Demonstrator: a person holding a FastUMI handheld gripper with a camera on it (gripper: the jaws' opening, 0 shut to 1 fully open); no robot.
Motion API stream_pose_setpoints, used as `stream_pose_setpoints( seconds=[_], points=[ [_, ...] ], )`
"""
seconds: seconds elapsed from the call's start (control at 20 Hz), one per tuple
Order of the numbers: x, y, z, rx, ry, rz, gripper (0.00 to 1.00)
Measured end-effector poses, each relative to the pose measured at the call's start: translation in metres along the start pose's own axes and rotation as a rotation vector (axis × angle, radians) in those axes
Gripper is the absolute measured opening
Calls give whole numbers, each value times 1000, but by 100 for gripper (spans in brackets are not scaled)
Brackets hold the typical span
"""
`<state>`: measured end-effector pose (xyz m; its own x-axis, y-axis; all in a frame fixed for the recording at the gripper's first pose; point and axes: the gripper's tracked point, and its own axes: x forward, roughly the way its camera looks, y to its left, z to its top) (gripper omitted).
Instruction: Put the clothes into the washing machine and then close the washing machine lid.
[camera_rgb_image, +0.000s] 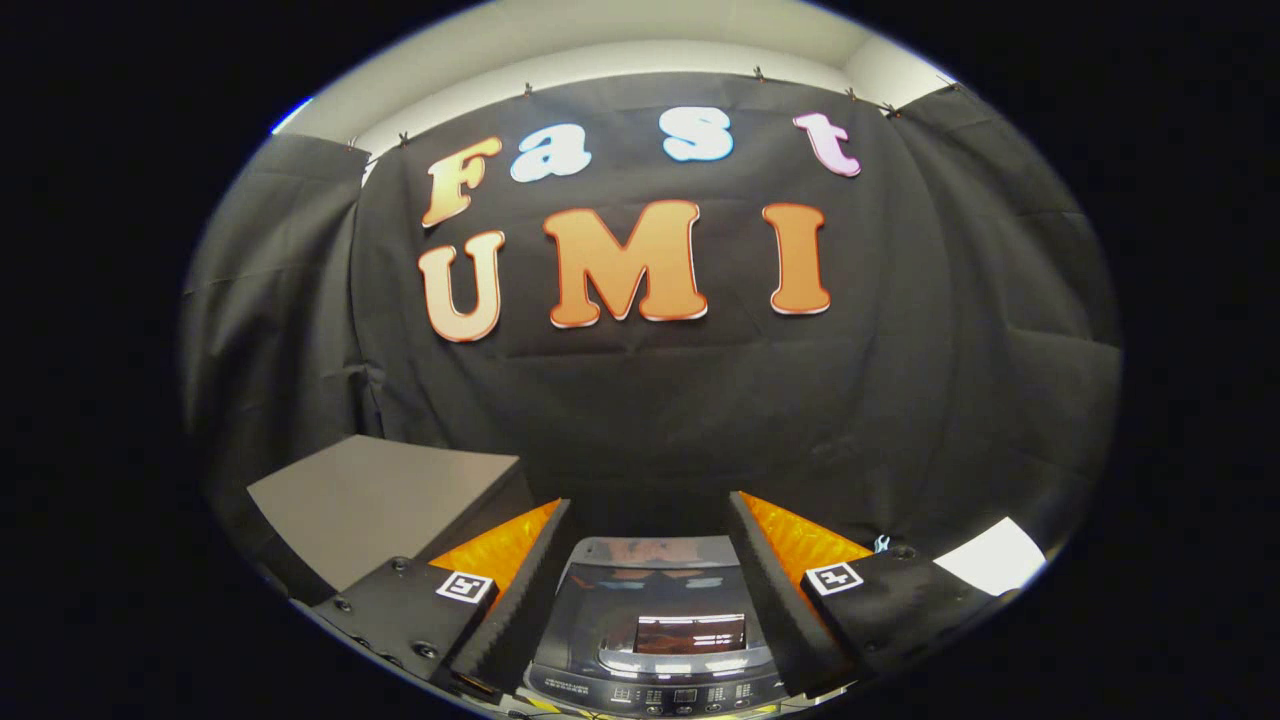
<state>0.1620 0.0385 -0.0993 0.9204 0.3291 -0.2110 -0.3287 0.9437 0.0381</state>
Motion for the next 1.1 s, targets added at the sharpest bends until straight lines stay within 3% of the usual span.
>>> stream_pose_setpoints(
  seconds=[0.45, 1.1],
  points=[
    [-76, -7, 89, -3, -140, -16, 98],
    [-148, -63, 104, -43, -205, -163, 98]
  ],
)
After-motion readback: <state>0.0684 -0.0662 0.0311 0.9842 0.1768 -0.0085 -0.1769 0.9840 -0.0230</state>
